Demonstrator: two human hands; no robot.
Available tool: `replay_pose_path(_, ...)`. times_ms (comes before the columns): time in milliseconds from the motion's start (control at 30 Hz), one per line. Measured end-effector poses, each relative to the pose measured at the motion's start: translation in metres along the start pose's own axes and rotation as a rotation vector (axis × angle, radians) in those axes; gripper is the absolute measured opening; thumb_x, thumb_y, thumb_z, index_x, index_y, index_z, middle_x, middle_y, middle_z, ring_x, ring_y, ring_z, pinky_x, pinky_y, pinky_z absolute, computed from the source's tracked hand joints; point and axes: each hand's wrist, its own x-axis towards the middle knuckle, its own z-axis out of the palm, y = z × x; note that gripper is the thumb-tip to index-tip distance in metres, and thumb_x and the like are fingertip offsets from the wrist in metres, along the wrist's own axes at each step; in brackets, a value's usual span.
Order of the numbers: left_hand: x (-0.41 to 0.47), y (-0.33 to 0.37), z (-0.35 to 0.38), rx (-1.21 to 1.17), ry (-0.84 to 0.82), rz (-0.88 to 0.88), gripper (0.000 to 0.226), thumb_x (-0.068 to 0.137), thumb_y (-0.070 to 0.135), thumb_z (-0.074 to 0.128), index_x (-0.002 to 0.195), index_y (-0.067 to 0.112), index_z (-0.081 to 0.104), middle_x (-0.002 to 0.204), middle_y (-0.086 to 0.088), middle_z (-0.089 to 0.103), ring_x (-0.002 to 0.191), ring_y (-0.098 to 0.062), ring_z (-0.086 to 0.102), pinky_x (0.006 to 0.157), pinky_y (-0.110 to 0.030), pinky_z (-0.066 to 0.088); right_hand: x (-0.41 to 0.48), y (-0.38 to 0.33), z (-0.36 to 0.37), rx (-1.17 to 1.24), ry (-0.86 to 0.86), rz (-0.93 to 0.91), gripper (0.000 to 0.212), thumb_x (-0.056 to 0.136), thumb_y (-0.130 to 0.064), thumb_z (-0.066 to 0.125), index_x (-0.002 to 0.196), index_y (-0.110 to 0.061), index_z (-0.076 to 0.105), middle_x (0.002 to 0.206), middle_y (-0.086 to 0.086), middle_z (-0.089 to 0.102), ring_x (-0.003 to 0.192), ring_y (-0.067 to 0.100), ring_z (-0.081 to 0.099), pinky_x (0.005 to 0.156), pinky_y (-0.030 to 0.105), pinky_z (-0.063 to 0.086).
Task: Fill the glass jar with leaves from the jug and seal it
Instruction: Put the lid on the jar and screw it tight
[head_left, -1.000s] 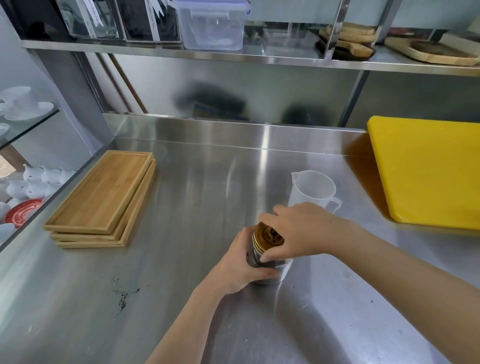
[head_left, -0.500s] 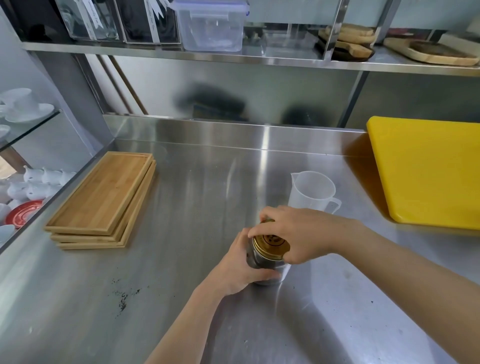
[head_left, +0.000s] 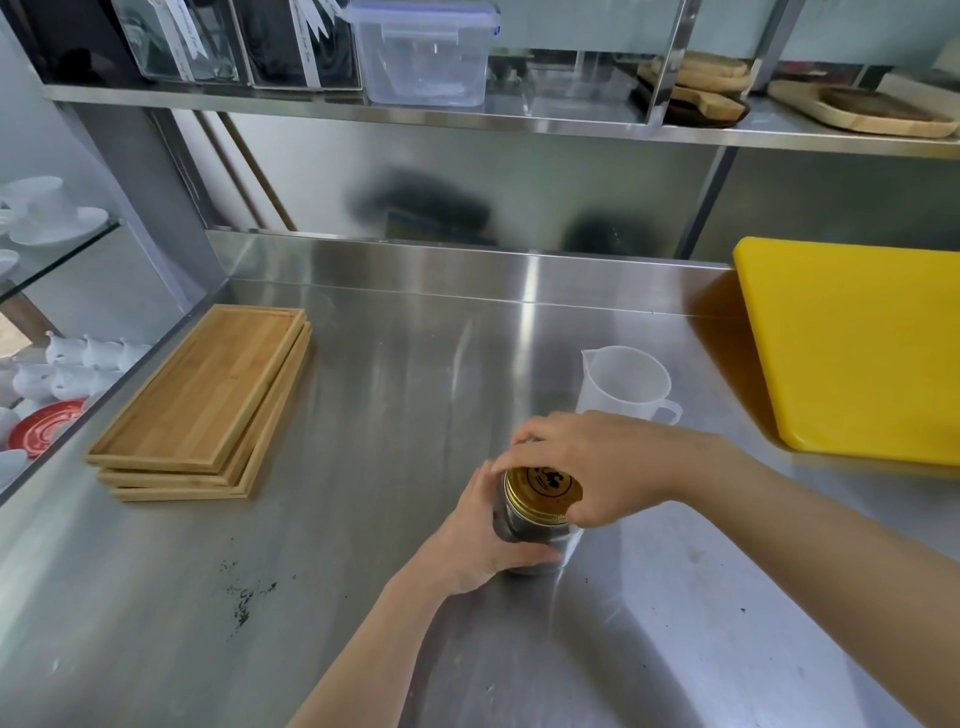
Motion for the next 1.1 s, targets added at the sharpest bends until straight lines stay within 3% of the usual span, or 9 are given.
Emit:
replay_pose_path(133, -0.001, -0.002, 0.000, -0.014, 0.007, -0.011, 0.089, 0.046, 0.052, 0.087, 0.120, 0.038, 0.040, 0.127, -0.004, 0.052, 0.119, -0.018, 0.053, 0.103, -0.047, 0.044, 0.004, -0.002, 0.003, -0.100, 0.037, 0.134, 0.053, 0.076, -0.057, 0.056, 0.118, -0.030, 0.041, 0.103, -0.003, 0.053, 0.087, 0.018, 0.051, 0.062, 0.030, 0.046)
replay_pose_path(267, -0.001, -0.003, 0.000, -0.037, -0.012, -0.005, 0.084, 0.049, 0.047, 0.088, 0.119, 0.040, 0.042, 0.127, -0.006, 0.052, 0.120, -0.020, 0.052, 0.104, -0.049, 0.042, 0.006, 0.001, 0.007, -0.230, 0.145, 0.252, 0.069, 0.065, -0.083, 0.037, 0.098, -0.023, 0.047, 0.073, -0.003, 0.052, 0.069, 0.021, 0.052, 0.048, 0.027, 0.030)
replay_pose_path(400, 0.001, -0.002, 0.000, -0.044, 0.001, -0.018, 0.087, 0.047, 0.047, 0.089, 0.118, 0.040, 0.040, 0.128, -0.006, 0.050, 0.121, -0.021, 0.053, 0.103, -0.048, 0.044, 0.000, 0.004, 0.003, -0.022, -0.026, 0.077, 0.066, 0.070, -0.057, 0.063, 0.126, -0.044, 0.031, 0.117, -0.006, 0.046, 0.103, 0.015, 0.046, 0.076, 0.035, 0.049)
replay_pose_path(500, 0.000, -0.001, 0.000, -0.029, -0.016, -0.011, 0.086, 0.048, 0.048, 0.088, 0.117, 0.038, 0.038, 0.127, -0.001, 0.047, 0.122, -0.017, 0.051, 0.104, -0.043, 0.044, 0.001, 0.002, 0.003, -0.014, -0.081, 0.023, 0.068, 0.073, -0.031, 0.070, 0.128, -0.043, 0.031, 0.126, -0.003, 0.040, 0.111, 0.018, 0.039, 0.083, 0.039, 0.050)
replay_pose_path(633, -0.001, 0.002, 0.000, -0.069, -0.014, -0.003, 0.087, 0.051, 0.035, 0.087, 0.122, 0.026, 0.037, 0.128, -0.010, 0.050, 0.119, -0.019, 0.054, 0.102, -0.039, 0.046, 0.005, -0.003, 0.004, -0.106, 0.011, 0.164, 0.056, 0.073, -0.061, 0.057, 0.120, -0.035, 0.039, 0.099, -0.003, 0.051, 0.088, 0.020, 0.053, 0.063, 0.030, 0.046)
replay_pose_path(733, -0.002, 0.002, -0.001, -0.076, -0.042, 0.007, 0.084, 0.054, 0.032, 0.086, 0.123, 0.025, 0.037, 0.129, -0.009, 0.049, 0.118, -0.014, 0.053, 0.097, -0.027, 0.046, 0.005, 0.000, 0.003, -0.169, 0.079, 0.265, 0.072, 0.061, -0.083, 0.044, 0.109, -0.029, 0.046, 0.076, -0.006, 0.051, 0.070, 0.018, 0.051, 0.050, 0.026, 0.034)
replay_pose_path(833, -0.001, 0.002, 0.000, -0.065, -0.024, 0.000, 0.085, 0.053, 0.034, 0.087, 0.122, 0.029, 0.037, 0.128, -0.006, 0.051, 0.118, -0.012, 0.054, 0.100, -0.031, 0.045, 0.001, 0.007, 0.000, 0.048, 0.012, 0.201, 0.069, 0.067, -0.062, 0.064, 0.125, -0.043, 0.032, 0.110, -0.006, 0.051, 0.095, 0.017, 0.052, 0.071, 0.031, 0.049)
replay_pose_path(933, 0.000, -0.001, 0.001, -0.082, -0.015, -0.002, 0.090, 0.052, 0.031, 0.088, 0.124, 0.027, 0.035, 0.131, -0.008, 0.048, 0.123, -0.018, 0.050, 0.106, -0.043, 0.042, 0.000, 0.006, 0.001, 0.057, -0.064, 0.070, 0.072, 0.071, -0.030, 0.072, 0.128, -0.045, 0.030, 0.122, -0.005, 0.042, 0.108, 0.017, 0.046, 0.083, 0.038, 0.051)
replay_pose_path(1100, -0.001, -0.001, 0.000, -0.066, -0.023, -0.004, 0.086, 0.051, 0.038, 0.088, 0.120, 0.033, 0.038, 0.128, -0.004, 0.052, 0.119, -0.014, 0.054, 0.103, -0.042, 0.045, 0.001, 0.004, 0.009, -0.049, 0.030, 0.132, 0.066, 0.069, -0.049, 0.068, 0.124, -0.044, 0.030, 0.106, -0.004, 0.048, 0.091, 0.019, 0.053, 0.071, 0.035, 0.053)
